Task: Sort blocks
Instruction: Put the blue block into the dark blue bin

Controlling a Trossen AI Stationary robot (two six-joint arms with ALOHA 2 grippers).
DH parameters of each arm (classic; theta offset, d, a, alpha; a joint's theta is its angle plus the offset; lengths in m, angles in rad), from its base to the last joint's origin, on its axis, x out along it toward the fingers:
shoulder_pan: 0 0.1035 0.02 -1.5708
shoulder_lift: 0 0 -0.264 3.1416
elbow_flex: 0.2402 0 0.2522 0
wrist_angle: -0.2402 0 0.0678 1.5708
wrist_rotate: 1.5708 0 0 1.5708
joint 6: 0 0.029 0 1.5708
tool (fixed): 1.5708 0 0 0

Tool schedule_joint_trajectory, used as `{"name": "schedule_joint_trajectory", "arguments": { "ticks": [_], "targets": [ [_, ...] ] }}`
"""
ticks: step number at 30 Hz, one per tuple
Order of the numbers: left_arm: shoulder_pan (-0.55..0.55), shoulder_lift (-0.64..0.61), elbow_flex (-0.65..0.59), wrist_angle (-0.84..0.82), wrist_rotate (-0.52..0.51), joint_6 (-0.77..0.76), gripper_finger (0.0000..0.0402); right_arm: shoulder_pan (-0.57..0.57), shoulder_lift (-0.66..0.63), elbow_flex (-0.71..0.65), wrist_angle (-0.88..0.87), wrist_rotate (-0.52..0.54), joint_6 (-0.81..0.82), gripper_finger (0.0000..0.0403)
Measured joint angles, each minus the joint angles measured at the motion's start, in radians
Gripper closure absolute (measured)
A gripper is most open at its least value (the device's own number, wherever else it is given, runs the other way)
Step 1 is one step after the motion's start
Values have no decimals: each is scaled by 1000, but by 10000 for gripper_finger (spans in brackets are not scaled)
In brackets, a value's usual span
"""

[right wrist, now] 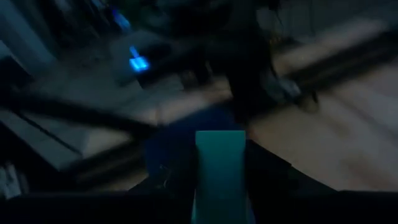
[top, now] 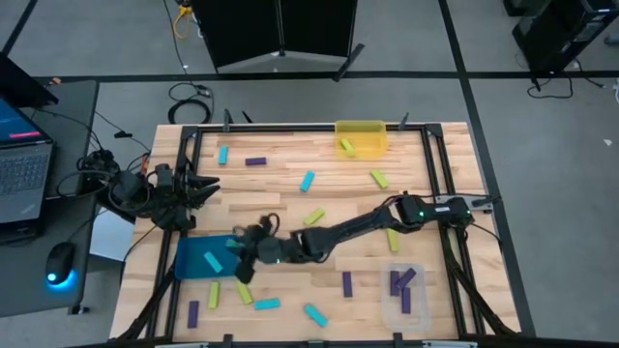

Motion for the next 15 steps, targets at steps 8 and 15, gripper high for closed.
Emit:
{"name": "schedule_joint_trajectory", "arguments": {
  "ticks": [8,15],
  "targets": [
    [0,0,0,13,0,1,300,-35,12,-1,176,-60,-93,284],
    [0,0,0,48,0,24,300,-30,141,-2,486,-32,-99,284]
  ]
}}
